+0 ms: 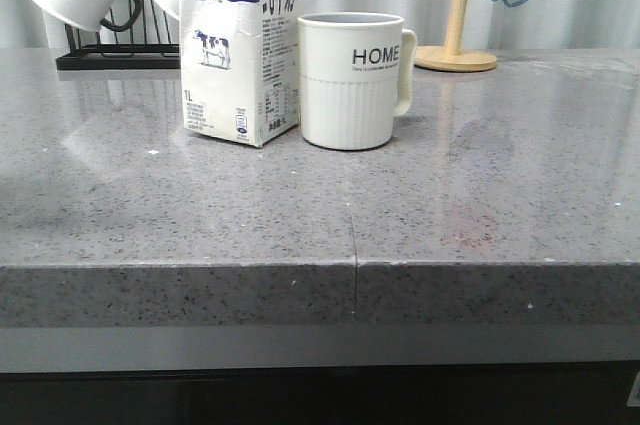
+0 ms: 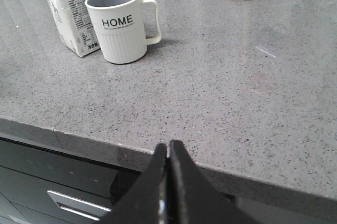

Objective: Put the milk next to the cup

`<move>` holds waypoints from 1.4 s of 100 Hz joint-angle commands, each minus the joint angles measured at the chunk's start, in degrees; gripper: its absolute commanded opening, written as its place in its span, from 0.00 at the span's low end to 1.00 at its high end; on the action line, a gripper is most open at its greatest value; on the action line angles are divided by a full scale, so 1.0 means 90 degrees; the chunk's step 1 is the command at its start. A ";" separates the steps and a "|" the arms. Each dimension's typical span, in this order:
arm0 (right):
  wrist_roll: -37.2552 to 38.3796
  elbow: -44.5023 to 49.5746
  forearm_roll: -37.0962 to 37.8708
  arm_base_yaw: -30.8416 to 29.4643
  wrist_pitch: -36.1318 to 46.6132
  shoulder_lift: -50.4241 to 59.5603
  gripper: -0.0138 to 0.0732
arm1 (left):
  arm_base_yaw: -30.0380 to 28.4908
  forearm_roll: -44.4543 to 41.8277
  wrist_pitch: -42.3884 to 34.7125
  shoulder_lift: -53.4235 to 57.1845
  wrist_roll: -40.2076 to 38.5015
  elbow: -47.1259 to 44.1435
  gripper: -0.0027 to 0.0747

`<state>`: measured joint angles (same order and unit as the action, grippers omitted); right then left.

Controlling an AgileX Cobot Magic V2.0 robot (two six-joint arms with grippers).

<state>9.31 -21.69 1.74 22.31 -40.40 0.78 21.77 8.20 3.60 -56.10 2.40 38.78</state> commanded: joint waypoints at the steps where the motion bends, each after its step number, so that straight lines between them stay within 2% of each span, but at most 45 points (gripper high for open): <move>1: -0.0012 -0.0159 0.0034 -0.0019 0.0472 0.0062 0.11 | -0.0360 -0.0175 -0.0003 0.0529 0.0014 0.0029 0.01; 25: -0.0012 -0.0159 0.0034 -0.0019 0.0472 0.0062 0.11 | -0.1207 -0.0378 0.0427 0.1911 0.0014 -0.0631 0.01; 51: -0.0012 -0.0159 0.0034 -0.0019 0.0472 0.0062 0.11 | -0.1408 -0.0405 0.0707 0.3206 0.0014 -0.1421 0.01; 73: -0.0012 -0.0159 0.0034 -0.0019 0.0472 0.0062 0.11 | -0.1472 -0.0405 0.0824 0.3624 0.0005 -0.1830 0.01; 104: -0.0012 -0.0159 0.0034 -0.0024 0.0472 0.0062 0.11 | -0.1590 -0.0419 0.0609 0.4506 -0.0042 -0.2716 0.01; 140: -0.0012 -0.0159 0.0034 -0.0024 0.0472 0.0062 0.11 | -0.2246 -0.0542 0.0143 0.6337 -0.0042 -0.4402 0.01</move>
<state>9.31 -21.69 1.74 22.31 -40.40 0.81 2.15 3.58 10.36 -2.22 2.49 0.15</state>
